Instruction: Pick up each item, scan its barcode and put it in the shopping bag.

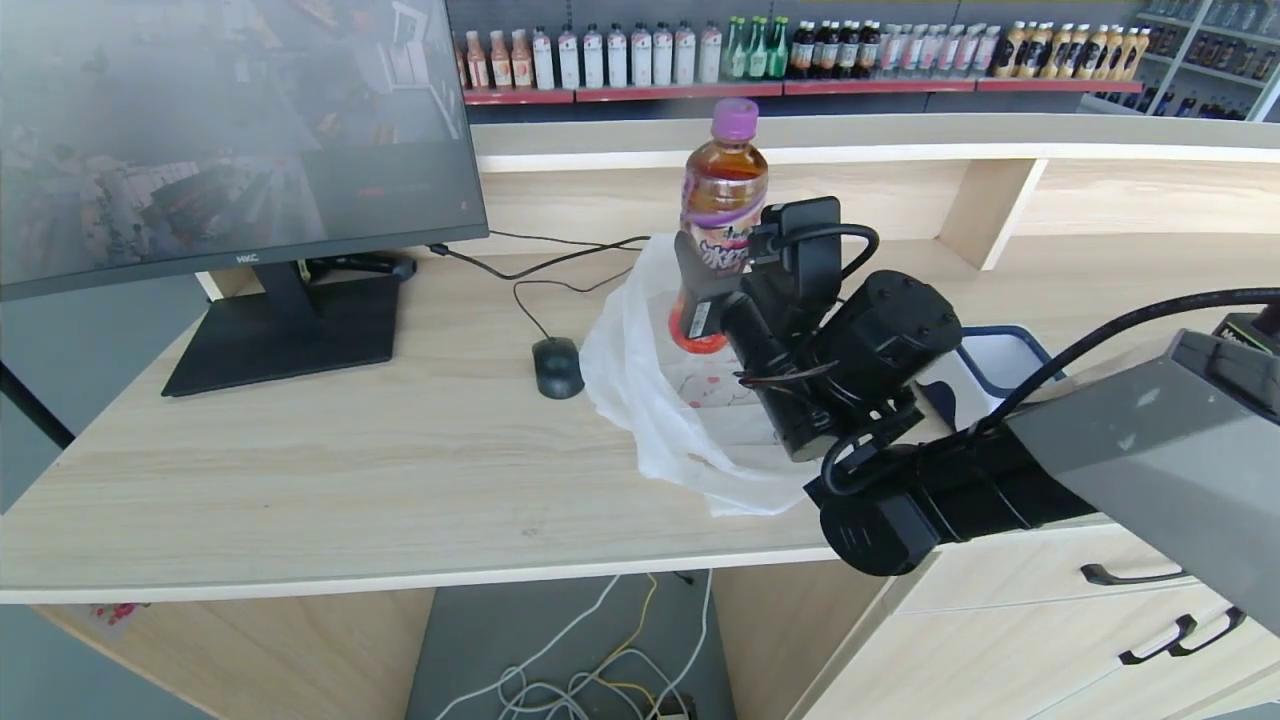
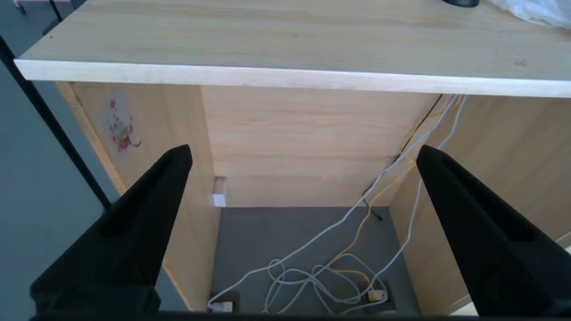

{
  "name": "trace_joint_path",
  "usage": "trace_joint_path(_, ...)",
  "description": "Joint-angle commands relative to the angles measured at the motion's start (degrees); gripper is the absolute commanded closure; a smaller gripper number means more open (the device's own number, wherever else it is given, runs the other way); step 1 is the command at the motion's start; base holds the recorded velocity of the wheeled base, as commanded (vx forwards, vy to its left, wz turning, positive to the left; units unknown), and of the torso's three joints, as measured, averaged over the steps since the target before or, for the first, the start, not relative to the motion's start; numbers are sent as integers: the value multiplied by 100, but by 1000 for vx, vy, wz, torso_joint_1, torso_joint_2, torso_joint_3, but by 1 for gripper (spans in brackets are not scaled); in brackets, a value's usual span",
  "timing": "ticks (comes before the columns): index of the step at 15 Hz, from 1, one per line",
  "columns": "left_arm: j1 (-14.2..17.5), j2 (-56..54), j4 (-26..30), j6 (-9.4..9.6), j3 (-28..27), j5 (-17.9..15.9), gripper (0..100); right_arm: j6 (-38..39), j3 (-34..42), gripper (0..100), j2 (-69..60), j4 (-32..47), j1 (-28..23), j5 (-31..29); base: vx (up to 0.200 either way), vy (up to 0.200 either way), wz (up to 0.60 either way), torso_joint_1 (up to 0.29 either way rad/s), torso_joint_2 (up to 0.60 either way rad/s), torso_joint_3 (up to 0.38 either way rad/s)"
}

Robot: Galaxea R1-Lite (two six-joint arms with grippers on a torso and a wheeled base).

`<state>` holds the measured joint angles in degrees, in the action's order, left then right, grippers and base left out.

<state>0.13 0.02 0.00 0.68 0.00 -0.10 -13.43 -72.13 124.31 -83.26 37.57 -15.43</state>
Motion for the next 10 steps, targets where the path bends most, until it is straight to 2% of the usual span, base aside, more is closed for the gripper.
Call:
trace_joint_path(1, 4, -2, 0, 2, 0, 1, 0, -1, -134, 100, 182, 3, -22, -4, 0, 0, 0, 0, 0, 0)
trace_joint_path(10, 4, -2, 0, 2, 0, 1, 0, 174, -468, 100, 797, 3, -162, -4, 0, 0, 0, 0, 0, 0)
